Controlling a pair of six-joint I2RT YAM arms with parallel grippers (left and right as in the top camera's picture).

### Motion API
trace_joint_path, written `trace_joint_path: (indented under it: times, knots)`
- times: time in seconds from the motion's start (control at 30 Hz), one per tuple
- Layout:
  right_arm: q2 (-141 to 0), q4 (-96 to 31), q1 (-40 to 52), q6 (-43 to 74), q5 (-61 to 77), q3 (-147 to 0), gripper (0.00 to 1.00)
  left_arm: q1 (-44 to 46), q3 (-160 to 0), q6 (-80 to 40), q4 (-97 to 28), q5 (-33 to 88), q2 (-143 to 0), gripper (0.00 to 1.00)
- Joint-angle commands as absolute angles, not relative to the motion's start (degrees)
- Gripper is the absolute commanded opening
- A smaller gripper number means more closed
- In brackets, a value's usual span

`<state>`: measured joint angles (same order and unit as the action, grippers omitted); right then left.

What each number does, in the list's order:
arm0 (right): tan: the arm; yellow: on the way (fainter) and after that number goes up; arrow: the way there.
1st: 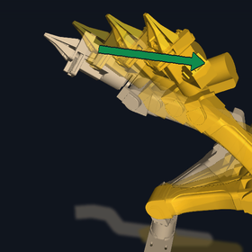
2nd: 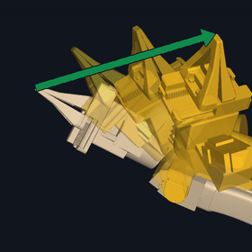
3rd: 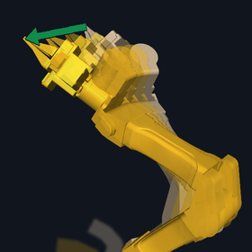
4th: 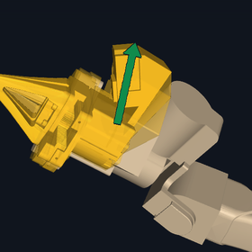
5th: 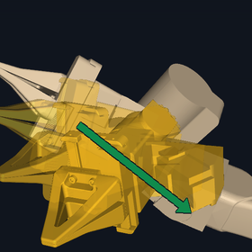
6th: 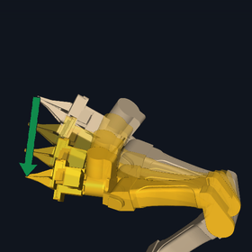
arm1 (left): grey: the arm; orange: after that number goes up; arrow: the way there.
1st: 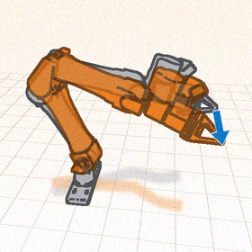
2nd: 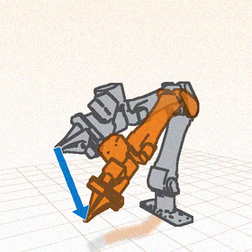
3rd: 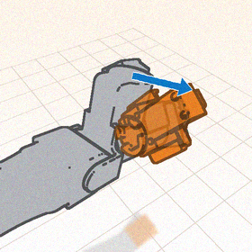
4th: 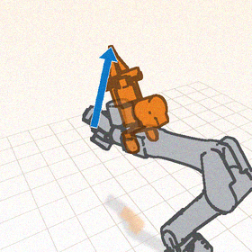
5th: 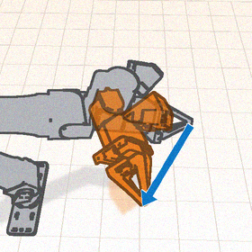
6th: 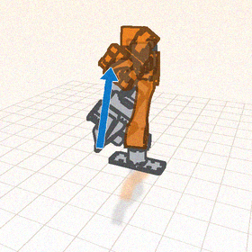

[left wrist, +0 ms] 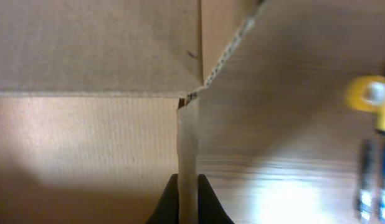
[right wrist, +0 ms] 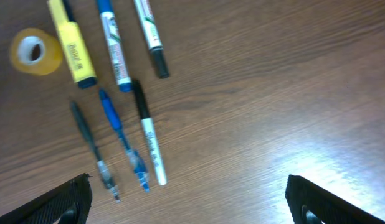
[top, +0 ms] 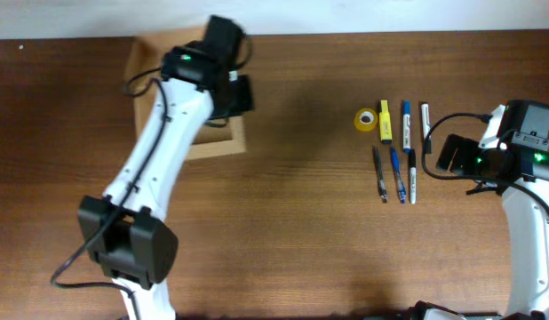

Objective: Pack container
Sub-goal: 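Push the box rightward toward the items with the left gripper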

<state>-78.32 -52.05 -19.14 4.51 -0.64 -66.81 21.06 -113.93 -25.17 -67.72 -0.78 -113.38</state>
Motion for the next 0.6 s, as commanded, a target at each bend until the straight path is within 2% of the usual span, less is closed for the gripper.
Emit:
trace_joint_path:
  times: [0.0,0.37,0.57]
  knots:
    - [-78.3,-52.3,-21.3,5.1,-4.6,-68.2,0.99,25.1,-116.1,-26.7,-68.5,-2.7,-113.8,0.01]
    - [-78.3,-51.4,-34.6,6.9,-2.8,-68.2,0.99,31.2,-116.1,-27.9,-68.4,-0.6,-116.5,0.02]
    - [-78.3,-51.5,-36.9,6.9,-2.8,-68.2,0.99,32.9,-116.1,-28.3,-64.9,1.0,-120.6,0.02]
